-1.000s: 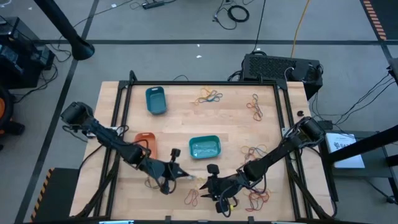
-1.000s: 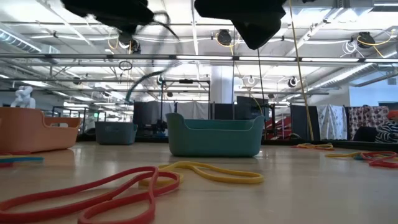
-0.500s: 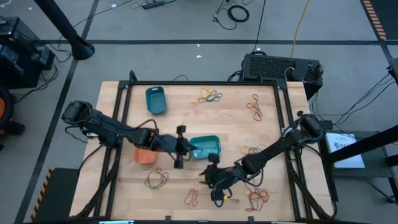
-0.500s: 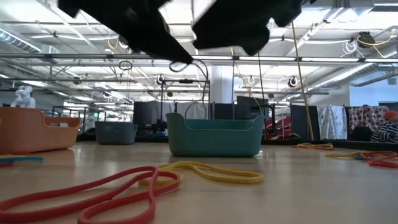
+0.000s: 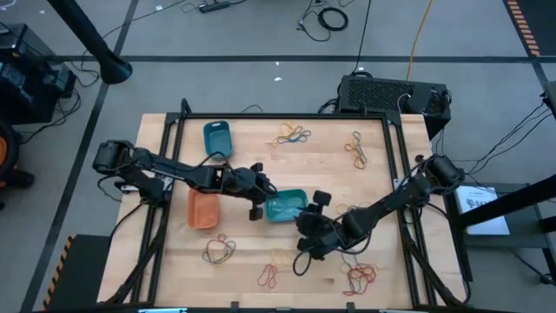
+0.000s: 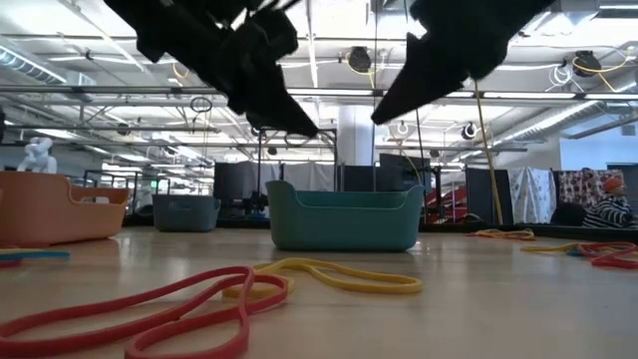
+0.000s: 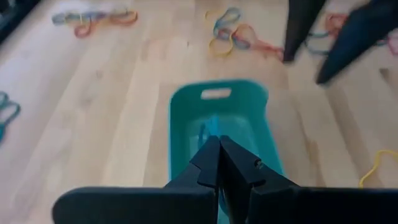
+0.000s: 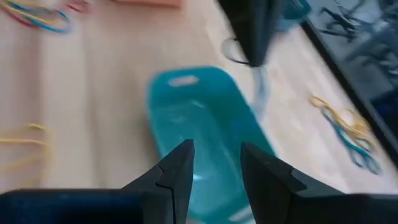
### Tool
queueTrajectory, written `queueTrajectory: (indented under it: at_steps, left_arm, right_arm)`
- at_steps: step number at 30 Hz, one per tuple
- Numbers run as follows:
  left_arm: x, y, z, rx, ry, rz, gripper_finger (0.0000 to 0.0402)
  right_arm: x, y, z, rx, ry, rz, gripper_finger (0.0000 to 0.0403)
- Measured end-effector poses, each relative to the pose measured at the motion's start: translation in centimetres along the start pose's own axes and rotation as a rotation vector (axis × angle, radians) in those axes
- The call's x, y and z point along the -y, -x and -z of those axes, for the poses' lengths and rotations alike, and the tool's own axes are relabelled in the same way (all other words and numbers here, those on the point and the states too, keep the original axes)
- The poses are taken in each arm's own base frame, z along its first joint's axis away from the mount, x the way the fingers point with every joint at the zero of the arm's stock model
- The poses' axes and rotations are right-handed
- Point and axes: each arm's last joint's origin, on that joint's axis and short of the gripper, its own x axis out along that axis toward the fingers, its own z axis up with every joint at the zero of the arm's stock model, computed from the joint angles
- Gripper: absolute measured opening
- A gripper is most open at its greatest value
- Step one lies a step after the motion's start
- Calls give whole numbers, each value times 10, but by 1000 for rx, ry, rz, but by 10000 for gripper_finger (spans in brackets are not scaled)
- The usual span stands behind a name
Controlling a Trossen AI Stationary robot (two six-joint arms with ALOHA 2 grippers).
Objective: Sort rubber bands into baskets
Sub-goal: Put the blue rubber band into the green bin
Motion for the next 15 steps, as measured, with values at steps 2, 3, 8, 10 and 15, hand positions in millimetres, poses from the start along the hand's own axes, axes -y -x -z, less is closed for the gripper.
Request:
queueTrajectory:
  at_steps: [2,3,8,10,15]
  left_arm:
    - [-1,-6,4,-19,27,0,10]
    - [-2,-8,6,-31,43,4,10]
    - [-2,-17,12,-52,120,7,10]
    - [-2,-18,12,-40,124,8,10]
    - [1,-18,9,-19,120,17,10]
  right_arm:
    - [2,1,1,-9,12,11,125]
    - [2,1,1,-12,16,12,125]
    - [4,2,7,-53,71,26,125]
    - [4,3,8,-64,92,28,125]
    - [6,-1,8,-98,152,-21,125]
